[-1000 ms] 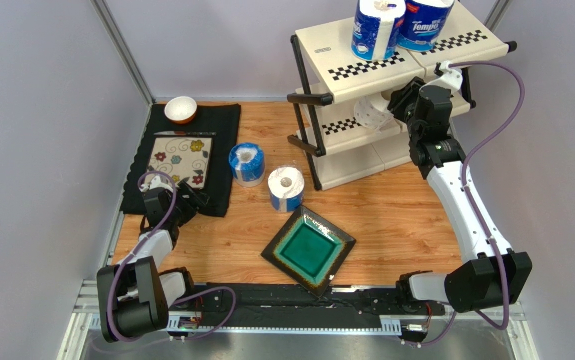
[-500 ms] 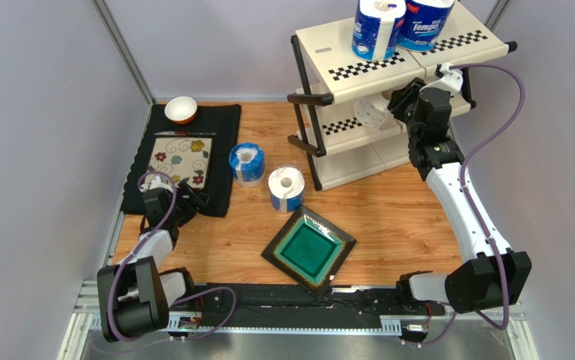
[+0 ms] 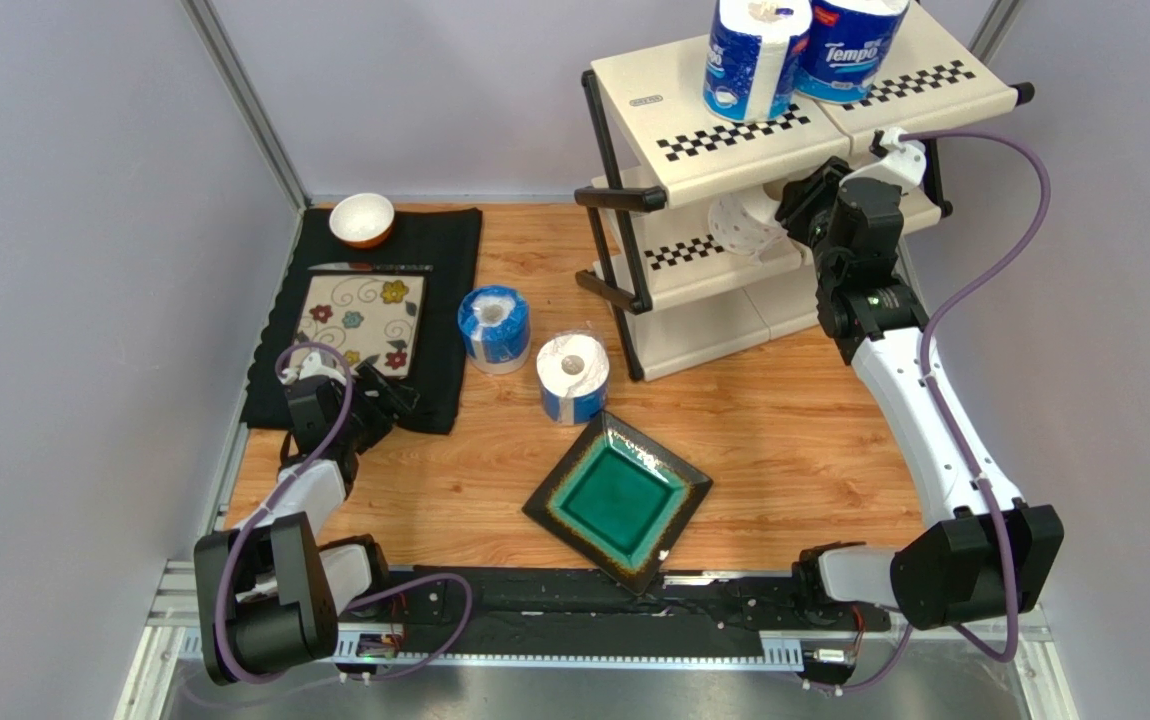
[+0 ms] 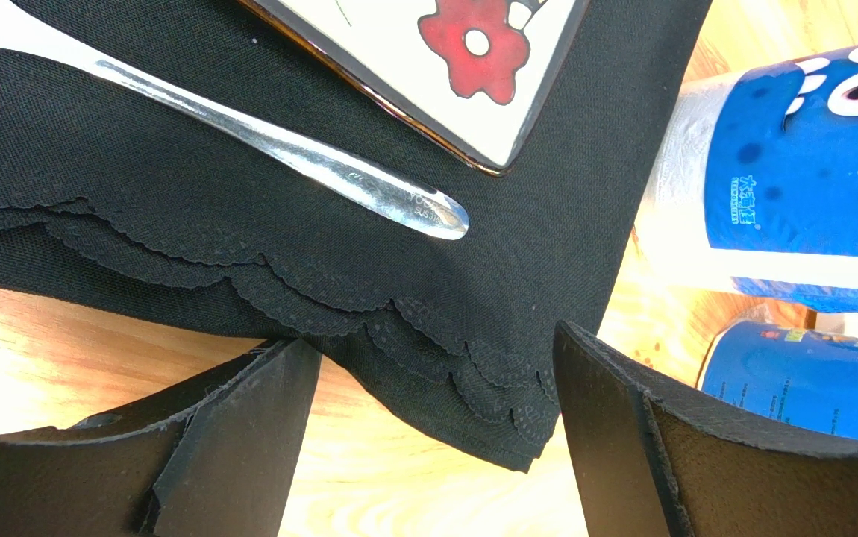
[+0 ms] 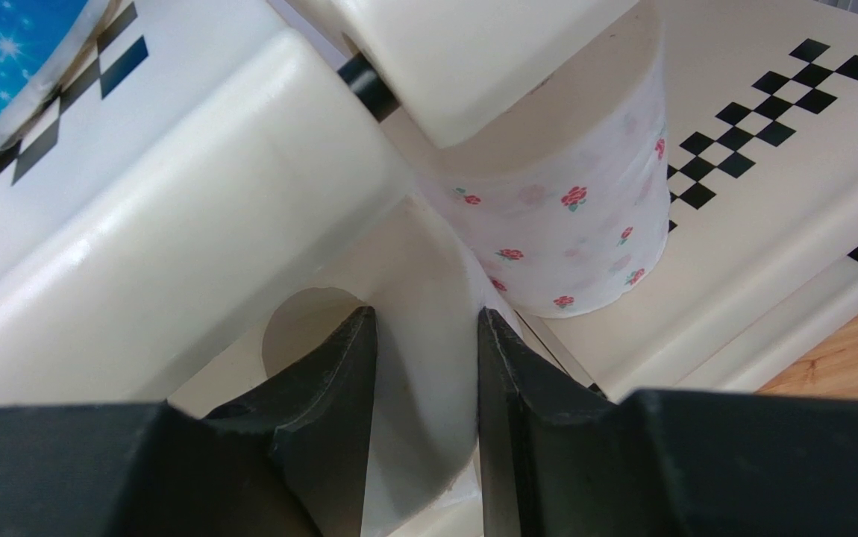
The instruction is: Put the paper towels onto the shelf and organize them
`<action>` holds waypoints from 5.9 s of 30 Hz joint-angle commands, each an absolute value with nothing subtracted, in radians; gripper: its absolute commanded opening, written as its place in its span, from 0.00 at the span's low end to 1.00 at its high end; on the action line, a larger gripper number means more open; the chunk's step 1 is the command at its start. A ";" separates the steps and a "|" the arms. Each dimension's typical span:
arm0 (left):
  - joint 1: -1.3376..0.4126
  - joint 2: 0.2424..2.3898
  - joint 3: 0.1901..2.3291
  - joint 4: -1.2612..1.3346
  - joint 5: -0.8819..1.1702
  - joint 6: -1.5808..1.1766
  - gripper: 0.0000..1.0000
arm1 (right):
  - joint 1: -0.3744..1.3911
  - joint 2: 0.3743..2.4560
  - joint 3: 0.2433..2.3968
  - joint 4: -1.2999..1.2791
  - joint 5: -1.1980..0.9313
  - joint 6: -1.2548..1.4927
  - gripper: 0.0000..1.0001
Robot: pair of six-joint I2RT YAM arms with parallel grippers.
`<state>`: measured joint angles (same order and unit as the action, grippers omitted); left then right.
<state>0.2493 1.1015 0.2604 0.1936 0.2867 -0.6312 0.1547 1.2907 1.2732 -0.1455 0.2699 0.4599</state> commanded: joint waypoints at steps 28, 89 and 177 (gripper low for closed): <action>0.252 1.121 0.222 0.074 0.285 -0.640 0.86 | 0.149 1.186 1.267 -0.066 0.272 0.440 0.51; 0.253 1.121 0.215 0.095 0.311 -0.650 0.85 | 0.957 1.578 1.140 -0.238 0.686 0.828 0.71; 0.279 1.131 0.210 0.117 0.344 -0.663 0.85 | 0.933 1.045 0.876 -0.468 0.690 0.807 0.28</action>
